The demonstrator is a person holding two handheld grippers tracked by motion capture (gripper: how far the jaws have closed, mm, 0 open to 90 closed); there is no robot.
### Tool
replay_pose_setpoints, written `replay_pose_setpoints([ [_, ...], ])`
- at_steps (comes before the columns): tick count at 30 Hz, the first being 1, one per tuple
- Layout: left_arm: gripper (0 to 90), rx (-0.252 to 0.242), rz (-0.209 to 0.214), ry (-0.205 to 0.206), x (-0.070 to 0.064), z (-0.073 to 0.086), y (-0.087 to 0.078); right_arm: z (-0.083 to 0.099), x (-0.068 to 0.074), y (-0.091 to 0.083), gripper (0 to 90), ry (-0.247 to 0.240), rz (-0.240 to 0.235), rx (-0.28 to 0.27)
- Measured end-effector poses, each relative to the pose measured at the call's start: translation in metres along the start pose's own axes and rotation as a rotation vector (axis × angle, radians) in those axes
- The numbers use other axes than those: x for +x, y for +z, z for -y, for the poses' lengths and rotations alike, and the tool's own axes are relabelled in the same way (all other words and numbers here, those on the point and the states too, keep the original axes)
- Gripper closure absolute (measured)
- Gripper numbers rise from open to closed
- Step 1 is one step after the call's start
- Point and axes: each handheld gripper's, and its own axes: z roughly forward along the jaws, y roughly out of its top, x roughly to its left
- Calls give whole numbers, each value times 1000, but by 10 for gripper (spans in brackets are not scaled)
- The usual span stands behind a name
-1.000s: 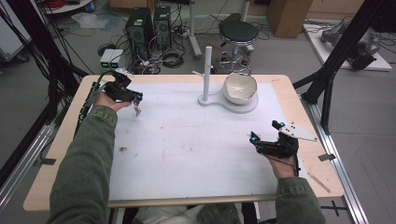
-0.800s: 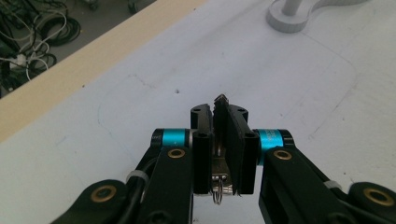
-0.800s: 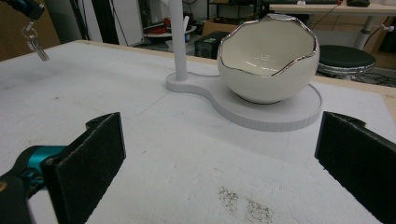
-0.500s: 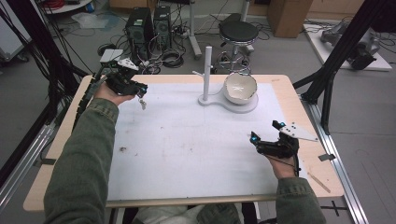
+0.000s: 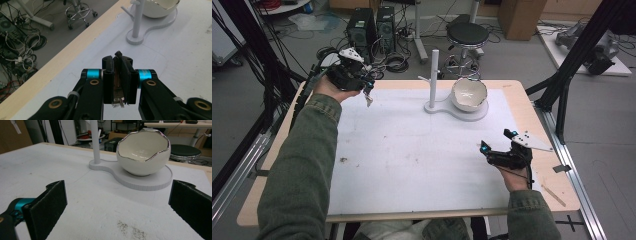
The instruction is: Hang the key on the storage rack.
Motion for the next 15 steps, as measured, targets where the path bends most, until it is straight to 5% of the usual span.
replay_pose_setpoints([
  [15,811,-27,0,57,-18,-40,-4,0,0,0,6,8,5,1],
])
